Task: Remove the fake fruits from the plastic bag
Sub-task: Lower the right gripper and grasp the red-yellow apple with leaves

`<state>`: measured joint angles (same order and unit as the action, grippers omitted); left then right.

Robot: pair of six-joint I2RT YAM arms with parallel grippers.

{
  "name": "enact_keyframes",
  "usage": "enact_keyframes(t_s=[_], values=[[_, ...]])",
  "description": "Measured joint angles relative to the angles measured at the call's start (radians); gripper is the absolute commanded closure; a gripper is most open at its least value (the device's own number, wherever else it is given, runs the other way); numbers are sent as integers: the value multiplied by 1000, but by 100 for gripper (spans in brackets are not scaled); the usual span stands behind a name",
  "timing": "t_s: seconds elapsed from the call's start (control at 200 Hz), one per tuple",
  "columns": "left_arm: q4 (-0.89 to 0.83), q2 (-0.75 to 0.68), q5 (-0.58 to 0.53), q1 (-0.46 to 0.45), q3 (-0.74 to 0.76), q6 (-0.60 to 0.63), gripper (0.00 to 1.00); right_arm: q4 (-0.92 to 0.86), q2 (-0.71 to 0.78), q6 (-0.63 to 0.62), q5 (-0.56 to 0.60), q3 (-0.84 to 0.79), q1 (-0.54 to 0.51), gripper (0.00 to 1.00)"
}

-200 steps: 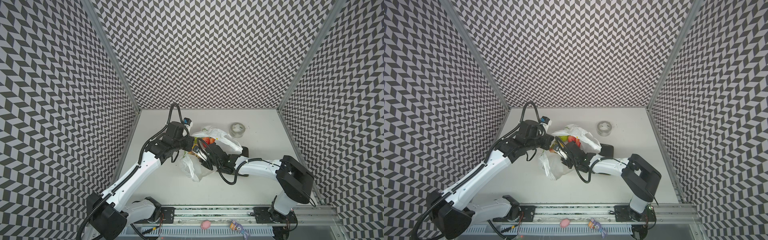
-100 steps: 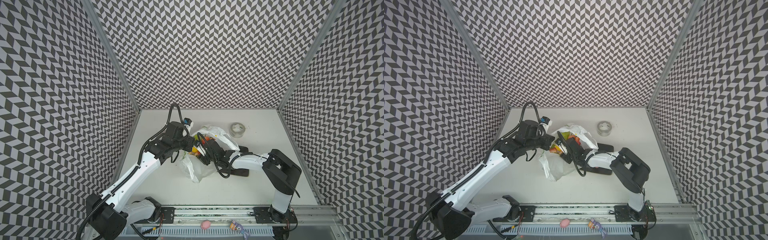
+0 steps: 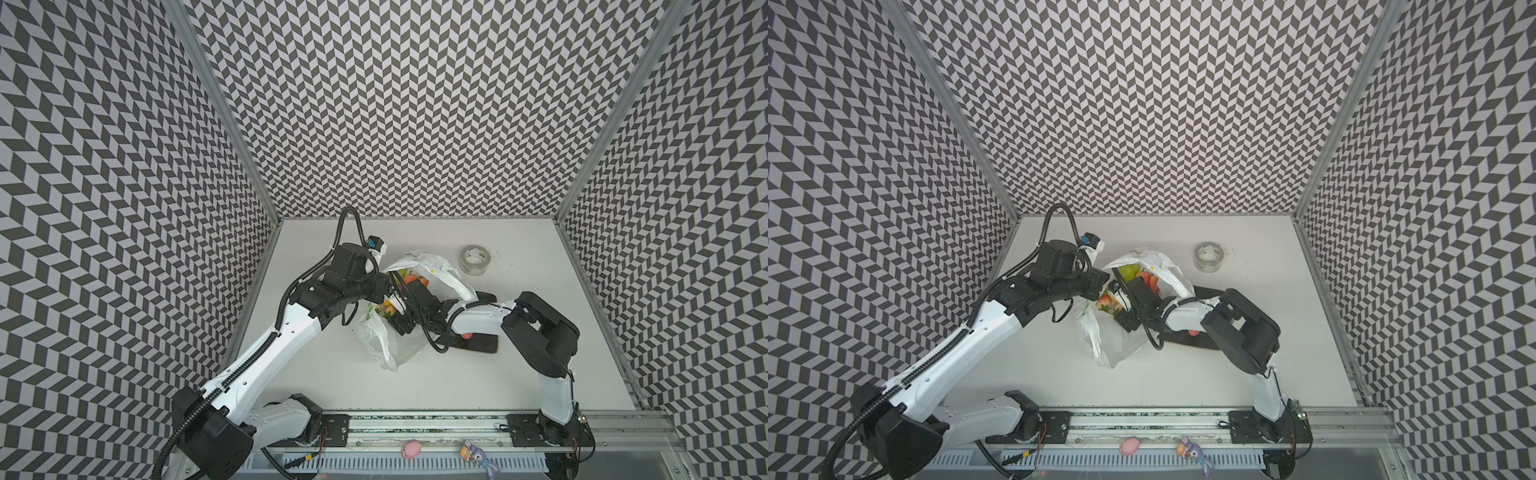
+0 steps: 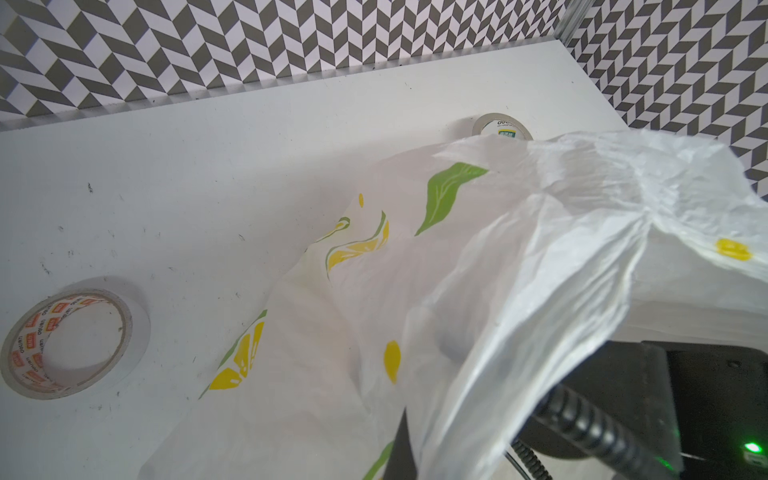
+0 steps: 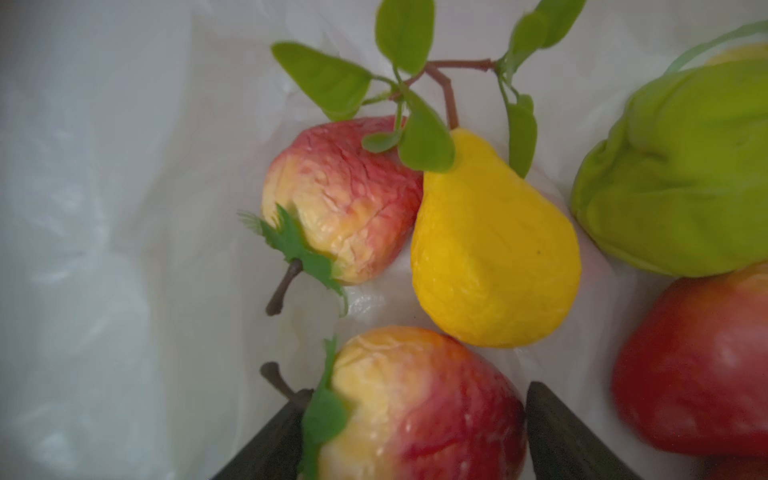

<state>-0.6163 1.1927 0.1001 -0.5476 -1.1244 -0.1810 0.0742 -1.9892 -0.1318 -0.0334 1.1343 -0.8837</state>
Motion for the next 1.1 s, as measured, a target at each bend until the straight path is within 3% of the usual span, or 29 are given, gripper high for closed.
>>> enact_keyframes(t_s=[0.421, 1.101], values=[[0, 0, -2, 0, 0, -4, 100, 23, 19, -35, 19, 2, 2, 62], [26, 0, -81, 0, 0, -61, 100, 28, 462, -186, -13, -261, -30, 66]])
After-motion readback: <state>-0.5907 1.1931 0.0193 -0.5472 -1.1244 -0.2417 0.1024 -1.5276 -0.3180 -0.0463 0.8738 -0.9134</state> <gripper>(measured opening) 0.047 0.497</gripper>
